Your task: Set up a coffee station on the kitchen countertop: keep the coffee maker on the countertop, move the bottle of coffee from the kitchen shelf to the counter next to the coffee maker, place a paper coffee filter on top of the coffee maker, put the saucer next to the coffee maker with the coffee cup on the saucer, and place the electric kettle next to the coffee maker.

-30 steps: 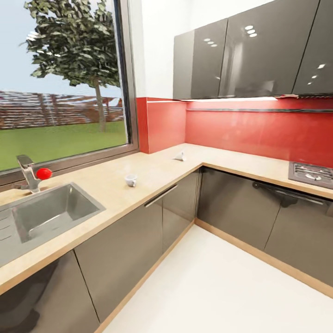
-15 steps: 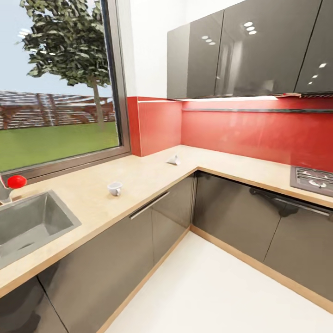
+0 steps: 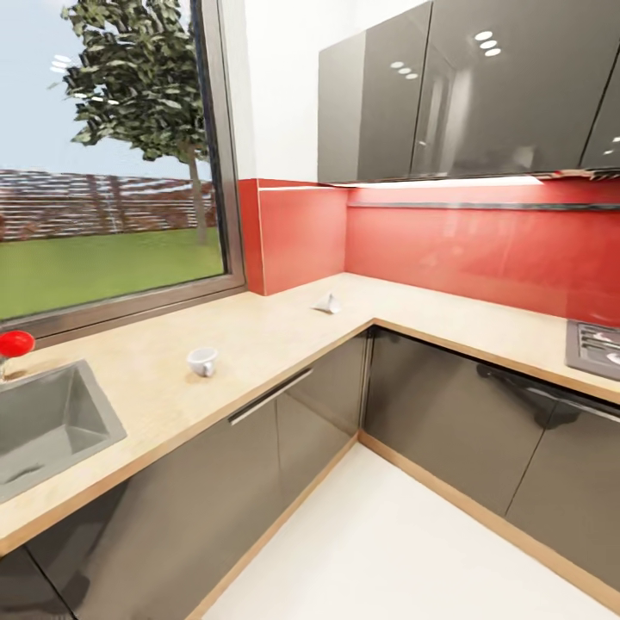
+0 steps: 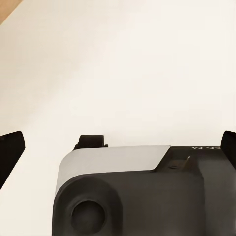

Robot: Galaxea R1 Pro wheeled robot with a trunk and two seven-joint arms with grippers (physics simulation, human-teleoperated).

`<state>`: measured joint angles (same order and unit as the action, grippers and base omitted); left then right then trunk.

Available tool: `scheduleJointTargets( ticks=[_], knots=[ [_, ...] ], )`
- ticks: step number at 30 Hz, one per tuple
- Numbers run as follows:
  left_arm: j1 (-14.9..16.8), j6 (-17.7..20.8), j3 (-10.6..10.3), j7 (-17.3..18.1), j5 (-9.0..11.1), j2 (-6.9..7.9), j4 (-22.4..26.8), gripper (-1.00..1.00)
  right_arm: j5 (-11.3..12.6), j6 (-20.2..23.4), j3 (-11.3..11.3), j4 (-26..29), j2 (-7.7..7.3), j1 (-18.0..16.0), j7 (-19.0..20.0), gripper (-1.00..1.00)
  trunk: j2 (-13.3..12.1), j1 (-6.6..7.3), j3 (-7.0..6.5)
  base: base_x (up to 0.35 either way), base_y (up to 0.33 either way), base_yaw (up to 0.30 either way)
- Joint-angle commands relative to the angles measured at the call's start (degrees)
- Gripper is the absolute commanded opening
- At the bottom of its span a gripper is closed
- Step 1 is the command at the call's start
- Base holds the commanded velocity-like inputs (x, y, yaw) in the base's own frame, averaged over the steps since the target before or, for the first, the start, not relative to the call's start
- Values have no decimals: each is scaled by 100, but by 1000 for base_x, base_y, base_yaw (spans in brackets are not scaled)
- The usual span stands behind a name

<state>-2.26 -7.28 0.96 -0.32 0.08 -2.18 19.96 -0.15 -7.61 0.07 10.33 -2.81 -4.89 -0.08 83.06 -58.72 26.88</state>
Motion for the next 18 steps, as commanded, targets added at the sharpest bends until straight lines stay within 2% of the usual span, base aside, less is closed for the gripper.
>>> scheduleJointTargets(
  ticks=[1,10,18],
  knots=[
    [-2,-8,10,-3,1,-2,8,100,-2,-18,2,-5,-1,-3,-1,100,2,-1,4,54,-44,245],
    [-2,-7,7,-3,1,-5,8,100,-2,-14,2,-5,-1,-3,-1,100,2,-1,4,17,-22,250],
    [-2,-2,1,-3,1,-16,8,100,-3,-12,10,-5,-1,-3,7,100,2,-1,4,115,-222,48]
  ],
)
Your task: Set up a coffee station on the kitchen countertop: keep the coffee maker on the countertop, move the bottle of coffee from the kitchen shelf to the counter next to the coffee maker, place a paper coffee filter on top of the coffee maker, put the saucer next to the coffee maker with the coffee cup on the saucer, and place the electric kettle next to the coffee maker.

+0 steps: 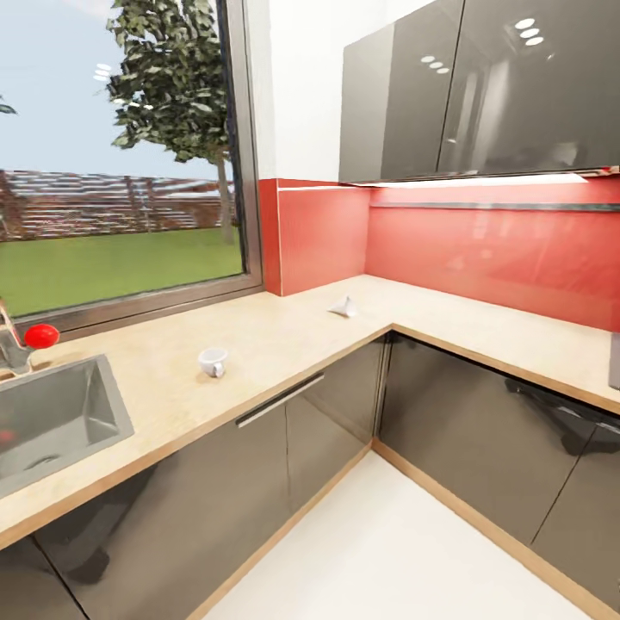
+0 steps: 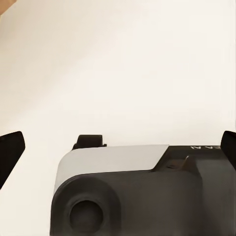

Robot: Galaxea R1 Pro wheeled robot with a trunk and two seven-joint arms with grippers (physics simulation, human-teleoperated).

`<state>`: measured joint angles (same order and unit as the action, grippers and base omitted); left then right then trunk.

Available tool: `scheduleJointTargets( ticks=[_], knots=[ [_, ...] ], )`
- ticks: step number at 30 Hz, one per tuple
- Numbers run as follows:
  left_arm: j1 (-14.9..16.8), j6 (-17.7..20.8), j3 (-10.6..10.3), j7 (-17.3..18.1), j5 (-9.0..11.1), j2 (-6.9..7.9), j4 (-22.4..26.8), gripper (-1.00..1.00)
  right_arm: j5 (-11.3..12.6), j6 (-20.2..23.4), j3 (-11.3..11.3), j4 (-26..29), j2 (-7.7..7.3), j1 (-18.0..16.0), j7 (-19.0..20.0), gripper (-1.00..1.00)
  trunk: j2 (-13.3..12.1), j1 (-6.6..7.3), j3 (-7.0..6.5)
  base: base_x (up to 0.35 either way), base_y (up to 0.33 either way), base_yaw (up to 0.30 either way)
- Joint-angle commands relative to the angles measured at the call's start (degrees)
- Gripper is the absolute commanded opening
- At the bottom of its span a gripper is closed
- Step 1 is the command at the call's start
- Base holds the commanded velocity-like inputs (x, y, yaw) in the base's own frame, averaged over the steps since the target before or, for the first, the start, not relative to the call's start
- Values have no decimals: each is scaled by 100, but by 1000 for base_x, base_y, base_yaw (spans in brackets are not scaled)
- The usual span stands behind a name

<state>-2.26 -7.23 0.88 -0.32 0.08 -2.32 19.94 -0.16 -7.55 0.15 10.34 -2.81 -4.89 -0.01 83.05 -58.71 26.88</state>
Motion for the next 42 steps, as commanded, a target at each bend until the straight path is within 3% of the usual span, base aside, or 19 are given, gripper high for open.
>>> scheduleJointTargets(
  ticks=[1,13,38,42],
  knots=[
    [-3,-6,9,-3,1,-3,10,100,-1,-18,2,-5,0,-3,0,100,3,-1,5,145,-278,11],
    [-3,-10,2,-3,-1,-9,3,100,-1,-18,2,-5,0,-3,-5,100,3,-1,5,72,-290,20],
    [-3,-15,-2,31,-8,-32,-25,100,-10,-27,20,4,0,-3,-8,100,3,-1,5,0,-11,238],
    [-3,-15,-13,32,-8,-124,-22,100,-3,-26,12,4,8,-3,-1,100,3,-1,5,0,0,253]
  ],
)
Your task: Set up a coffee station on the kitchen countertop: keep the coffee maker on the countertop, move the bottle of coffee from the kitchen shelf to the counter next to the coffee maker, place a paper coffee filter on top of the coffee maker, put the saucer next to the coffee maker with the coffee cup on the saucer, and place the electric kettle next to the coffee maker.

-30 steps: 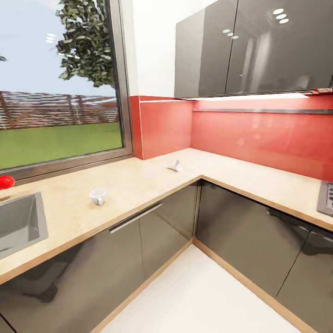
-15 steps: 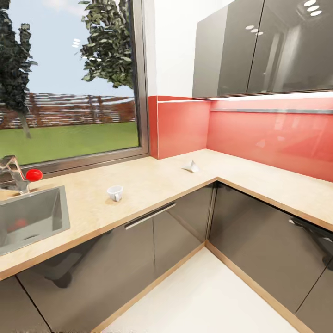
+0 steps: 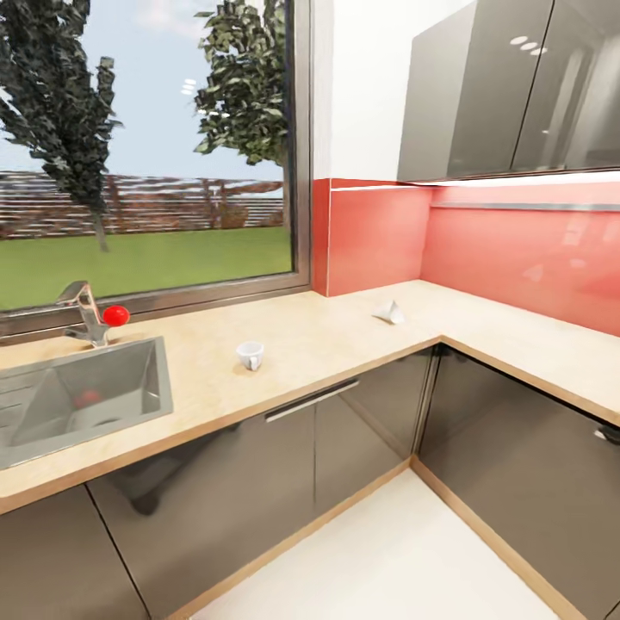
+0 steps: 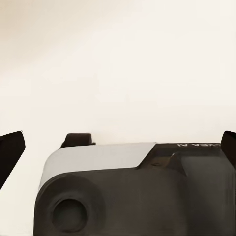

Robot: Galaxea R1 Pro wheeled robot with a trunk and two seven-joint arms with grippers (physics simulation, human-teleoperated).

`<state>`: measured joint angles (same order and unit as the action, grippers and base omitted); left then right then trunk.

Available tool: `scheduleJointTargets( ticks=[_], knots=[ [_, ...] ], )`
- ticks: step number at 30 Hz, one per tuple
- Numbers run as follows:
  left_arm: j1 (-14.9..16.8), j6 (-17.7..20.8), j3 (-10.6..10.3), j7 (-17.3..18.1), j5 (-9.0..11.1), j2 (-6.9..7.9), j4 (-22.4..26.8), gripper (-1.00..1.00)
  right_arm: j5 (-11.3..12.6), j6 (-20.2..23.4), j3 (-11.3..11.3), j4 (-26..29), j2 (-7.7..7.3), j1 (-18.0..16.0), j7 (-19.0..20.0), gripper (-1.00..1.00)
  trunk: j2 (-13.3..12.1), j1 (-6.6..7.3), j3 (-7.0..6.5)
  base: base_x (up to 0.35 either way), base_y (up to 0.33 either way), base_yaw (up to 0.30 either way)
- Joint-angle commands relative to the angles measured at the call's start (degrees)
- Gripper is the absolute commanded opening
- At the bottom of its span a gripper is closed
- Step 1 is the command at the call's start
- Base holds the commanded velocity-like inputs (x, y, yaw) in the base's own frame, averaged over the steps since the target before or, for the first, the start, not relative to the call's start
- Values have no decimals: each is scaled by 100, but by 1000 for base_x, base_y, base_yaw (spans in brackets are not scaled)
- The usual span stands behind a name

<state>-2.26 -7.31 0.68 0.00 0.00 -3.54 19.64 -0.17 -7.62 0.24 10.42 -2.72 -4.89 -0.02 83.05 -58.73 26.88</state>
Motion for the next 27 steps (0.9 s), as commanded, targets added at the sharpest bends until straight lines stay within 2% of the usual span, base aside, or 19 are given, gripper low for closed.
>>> scheduleJointTargets(
  ticks=[1,15,27],
  knots=[
    [-2,-8,12,0,3,-10,10,100,-1,-19,3,-4,-1,-3,1,100,3,0,5,0,0,265],
    [-2,-4,-2,-15,9,-32,13,100,8,-20,-1,4,-1,-3,-6,100,3,0,5,0,-18,259],
    [-2,-6,-6,-26,-10,-71,5,100,2,-20,-6,4,-9,-4,-7,100,3,0,5,0,-271,32]
  ],
)
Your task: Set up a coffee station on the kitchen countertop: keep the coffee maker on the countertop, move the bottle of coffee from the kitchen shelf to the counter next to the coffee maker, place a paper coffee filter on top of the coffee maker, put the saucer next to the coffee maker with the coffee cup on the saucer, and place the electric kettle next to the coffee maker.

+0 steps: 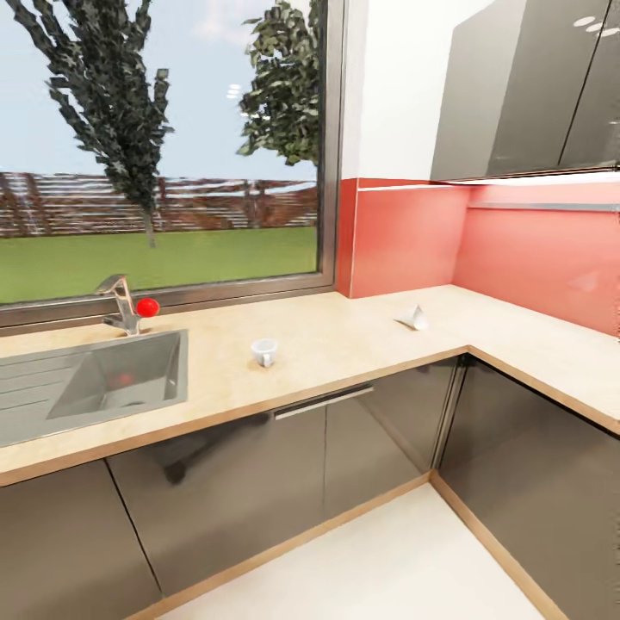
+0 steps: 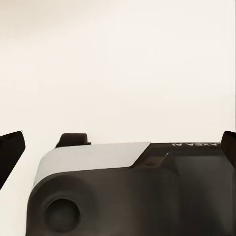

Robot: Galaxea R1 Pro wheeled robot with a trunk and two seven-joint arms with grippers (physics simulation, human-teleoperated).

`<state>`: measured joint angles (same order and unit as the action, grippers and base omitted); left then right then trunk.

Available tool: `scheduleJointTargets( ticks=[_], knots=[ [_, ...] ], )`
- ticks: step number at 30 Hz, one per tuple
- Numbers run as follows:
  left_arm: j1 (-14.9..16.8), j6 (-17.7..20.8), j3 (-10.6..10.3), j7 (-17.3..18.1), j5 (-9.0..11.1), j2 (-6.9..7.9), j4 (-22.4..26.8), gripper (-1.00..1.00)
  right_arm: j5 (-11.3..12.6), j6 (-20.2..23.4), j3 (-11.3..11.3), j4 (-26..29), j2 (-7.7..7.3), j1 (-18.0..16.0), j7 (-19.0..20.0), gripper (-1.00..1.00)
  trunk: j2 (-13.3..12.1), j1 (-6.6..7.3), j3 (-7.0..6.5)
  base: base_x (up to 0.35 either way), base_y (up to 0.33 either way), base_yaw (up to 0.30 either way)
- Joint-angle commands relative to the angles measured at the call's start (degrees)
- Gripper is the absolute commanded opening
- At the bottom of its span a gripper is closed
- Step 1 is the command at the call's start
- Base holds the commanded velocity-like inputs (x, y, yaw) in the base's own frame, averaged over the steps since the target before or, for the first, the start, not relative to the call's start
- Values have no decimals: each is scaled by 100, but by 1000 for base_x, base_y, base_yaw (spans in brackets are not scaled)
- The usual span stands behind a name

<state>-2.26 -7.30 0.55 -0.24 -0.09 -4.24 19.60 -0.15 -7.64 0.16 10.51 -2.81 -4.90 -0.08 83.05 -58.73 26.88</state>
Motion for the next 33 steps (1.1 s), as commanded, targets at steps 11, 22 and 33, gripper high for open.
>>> scheduleJointTargets(
  ticks=[11,22,33],
  knots=[
    [-3,-3,6,-3,-12,-40,9,100,-4,-15,7,-5,-2,-2,10,100,3,0,5,0,-315,0],
    [-3,-7,20,3,-2,-34,9,100,1,-13,5,19,-5,-10,25,100,3,0,5,0,-225,0],
    [-3,-19,93,3,17,-16,18,100,81,485,-21,5540,45,-75,1383,100,3,0,5,0,-5,0]
  ],
)
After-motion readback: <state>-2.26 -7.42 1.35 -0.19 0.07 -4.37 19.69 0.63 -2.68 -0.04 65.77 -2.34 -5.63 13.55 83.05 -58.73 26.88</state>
